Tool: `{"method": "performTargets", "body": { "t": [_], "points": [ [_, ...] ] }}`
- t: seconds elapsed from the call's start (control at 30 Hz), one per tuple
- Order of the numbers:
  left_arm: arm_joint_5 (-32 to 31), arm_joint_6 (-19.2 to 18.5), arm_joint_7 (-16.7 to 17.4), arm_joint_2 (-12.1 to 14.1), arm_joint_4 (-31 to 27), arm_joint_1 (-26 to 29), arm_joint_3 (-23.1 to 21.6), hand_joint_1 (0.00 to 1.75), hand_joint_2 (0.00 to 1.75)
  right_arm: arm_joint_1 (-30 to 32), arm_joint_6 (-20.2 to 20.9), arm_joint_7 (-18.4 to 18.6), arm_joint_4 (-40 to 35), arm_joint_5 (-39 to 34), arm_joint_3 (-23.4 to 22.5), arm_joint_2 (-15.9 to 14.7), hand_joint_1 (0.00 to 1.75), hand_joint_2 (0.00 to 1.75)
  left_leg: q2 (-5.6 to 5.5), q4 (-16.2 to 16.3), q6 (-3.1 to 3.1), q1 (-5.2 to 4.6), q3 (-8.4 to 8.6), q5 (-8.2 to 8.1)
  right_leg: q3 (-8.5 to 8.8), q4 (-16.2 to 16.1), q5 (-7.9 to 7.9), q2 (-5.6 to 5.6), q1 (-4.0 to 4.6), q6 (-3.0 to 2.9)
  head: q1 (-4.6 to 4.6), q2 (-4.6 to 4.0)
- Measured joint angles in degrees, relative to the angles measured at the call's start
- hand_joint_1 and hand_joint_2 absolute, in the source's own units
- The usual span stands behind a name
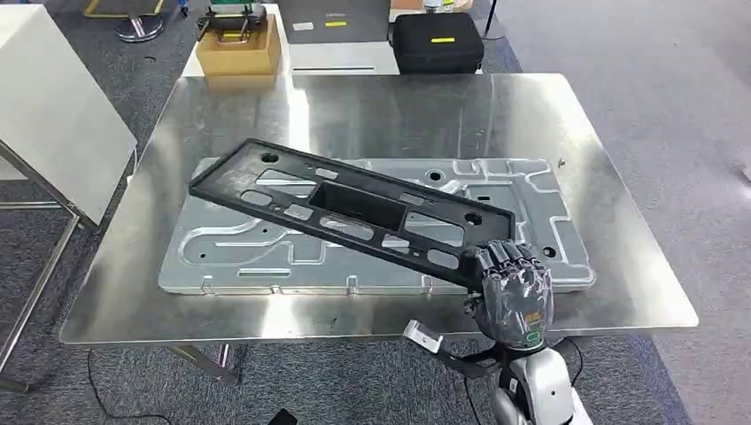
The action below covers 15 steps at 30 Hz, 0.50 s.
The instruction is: Take the parts from the cabinet and place them on the table.
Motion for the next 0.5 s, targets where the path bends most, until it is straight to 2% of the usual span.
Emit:
{"method": "performTargets", "body": {
  "t": [0.07,0.1,0.13,0.23,0.27,0.3,0.33,0.4,0.43,0.47,0.5],
  "points": [
    [-0.1,0.0,0.2,-0.1,0.0,-0.1,-0.3,0.0,0.0,-1.0,0.7,1.1,1.1,1.2,0.2,0.0,1.57,1.75,-0.1,0.5,-0.22,0.01,0.05,-0.32,4.34,-8.9,5.1,-0.03,-0.02,-0.29,-0.02,0.0],
    [-0.1,0.0,0.3,-0.2,0.0,-0.1,-0.5,0.0,0.0,-1.6,0.9,1.7,1.7,1.7,0.3,0.0,1.57,1.75,-0.12,0.7,-0.38,0.0,0.06,-0.53,6.72,-13.8,6.97,-0.1,-0.01,-0.57,-0.02,0.0],
    [-0.2,0.0,0.4,-0.3,0.0,-0.2,-0.6,0.0,0.0,-2.3,1.2,2.3,2.5,2.4,0.4,0.0,1.55,1.75,-0.11,1.0,-0.71,-0.39,-0.27,-0.73,7.32,-15.2,5.72,-0.14,0.27,-1.0,0.0,0.0],
    [-0.6,-0.2,0.7,-0.3,0.0,-0.4,-1.0,0.0,0.0,-4.1,2.3,4.3,5.0,4.0,0.5,-0.1,1.59,1.75,-0.09,0.9,-1.49,-0.24,-0.4,-0.54,7.12,-15.4,6.09,0.08,0.65,-1.69,-0.06,0.0],
    [-0.7,-0.2,0.8,-0.3,0.0,-0.5,-1.1,0.0,0.0,-4.7,2.8,5.0,5.8,4.7,0.6,-0.1,1.59,1.75,-0.1,0.9,-1.84,-0.41,-0.34,-0.58,7.2,-15.8,6.3,0.13,0.3,-2.08,-0.04,0.0],
    [-0.8,-0.2,1.0,-0.3,0.0,-0.6,-1.4,0.0,0.0,-5.2,3.0,5.8,6.7,5.4,0.6,-0.1,1.61,1.75,-0.1,1.4,-2.16,-0.17,-0.59,-1.18,7.48,-16.2,6.56,-0.09,-0.02,-2.46,-0.04,0.0],
    [-0.8,-0.2,1.1,-0.3,0.0,-0.6,-1.6,0.0,0.0,-5.9,3.3,6.4,7.6,5.8,0.8,0.0,1.62,1.75,-0.09,3.5,-2.46,-0.19,-1.44,-2.72,7.5,-16.3,6.58,-0.11,-0.04,-2.85,-0.15,0.0],
    [-1.0,-0.4,1.4,-0.3,0.0,-0.8,-2.0,0.0,0.0,-7.5,3.9,7.3,9.6,6.5,0.8,0.0,1.66,1.75,-0.08,12.0,-2.88,0.12,-5.39,-6.97,7.42,-16.3,6.57,-0.17,0.01,-3.04,-0.17,0.0],
    [-1.2,-0.6,1.5,-0.3,0.0,-0.8,-2.0,0.0,0.0,-8.3,4.2,7.9,10.6,6.8,0.9,0.0,1.66,1.75,-0.08,16.0,-3.06,0.2,-7.32,-8.42,7.4,-16.2,6.55,-0.17,0.02,-3.08,-0.17,-0.02],
    [-1.2,-0.8,1.6,-0.3,0.0,-0.7,-2.2,0.0,0.0,-8.9,4.6,8.4,11.9,7.1,0.9,0.0,1.64,1.75,-0.08,18.2,-3.15,0.29,-8.52,-8.61,7.44,-16.2,6.55,-0.17,0.02,-3.07,-0.17,0.0],
    [-1.3,-0.9,1.7,-0.3,0.0,-0.7,-2.4,0.0,0.0,-9.5,4.9,9.0,13.0,7.6,0.9,0.0,1.66,1.75,-0.06,17.7,-3.21,0.4,-8.47,-7.38,7.5,-16.2,6.53,-0.17,0.0,-3.05,-0.17,-0.02]
  ]
}}
